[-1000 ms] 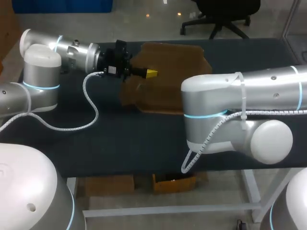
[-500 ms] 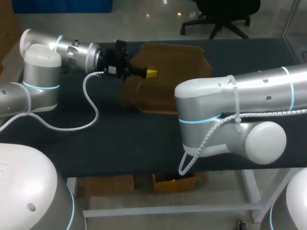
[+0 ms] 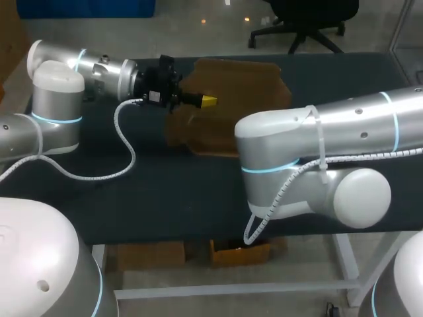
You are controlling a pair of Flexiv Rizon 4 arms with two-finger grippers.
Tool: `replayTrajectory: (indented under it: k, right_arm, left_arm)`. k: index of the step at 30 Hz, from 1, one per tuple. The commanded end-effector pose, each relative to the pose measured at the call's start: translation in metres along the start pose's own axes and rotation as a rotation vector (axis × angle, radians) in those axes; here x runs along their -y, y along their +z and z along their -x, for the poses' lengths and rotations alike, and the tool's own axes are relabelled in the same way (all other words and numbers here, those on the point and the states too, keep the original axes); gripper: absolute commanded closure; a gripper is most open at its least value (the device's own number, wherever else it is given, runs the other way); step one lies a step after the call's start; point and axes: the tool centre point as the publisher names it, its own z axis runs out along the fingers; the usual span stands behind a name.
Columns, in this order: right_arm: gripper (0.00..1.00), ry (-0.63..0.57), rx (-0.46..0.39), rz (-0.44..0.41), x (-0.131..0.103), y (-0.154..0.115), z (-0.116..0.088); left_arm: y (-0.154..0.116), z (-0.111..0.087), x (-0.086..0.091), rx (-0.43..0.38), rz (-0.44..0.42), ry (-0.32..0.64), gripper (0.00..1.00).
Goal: Assemble the packaging by folding the flat box into shape, placing the metal phone stand inside, and closing the box properly
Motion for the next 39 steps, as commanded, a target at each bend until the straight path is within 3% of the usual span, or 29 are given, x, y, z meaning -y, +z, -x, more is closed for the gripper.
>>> replayTrajectory:
  k: [1,12,25,39]
  right_arm:
    - [0.62,0.002,0.015,0.003,0.005,-0.005,-0.003]
    - [0.6,0.002,0.009,0.006,0.015,-0.024,-0.003]
    - [0.61,-0.024,-0.069,0.02,0.026,-0.048,-0.006]
    - [0.62,-0.068,-0.17,0.033,0.035,-0.073,0.005]
  left_arm:
    - [0.001,0.0,-0.002,0.0,-0.001,0.0,1.0]
    - [0.001,0.0,-0.002,0.0,-0.001,0.0,1.0]
    - [0.001,0.0,-0.002,0.0,-0.001,0.0,1.0]
    - [0.001,0.0,-0.002,0.0,-0.001,0.0,1.0]
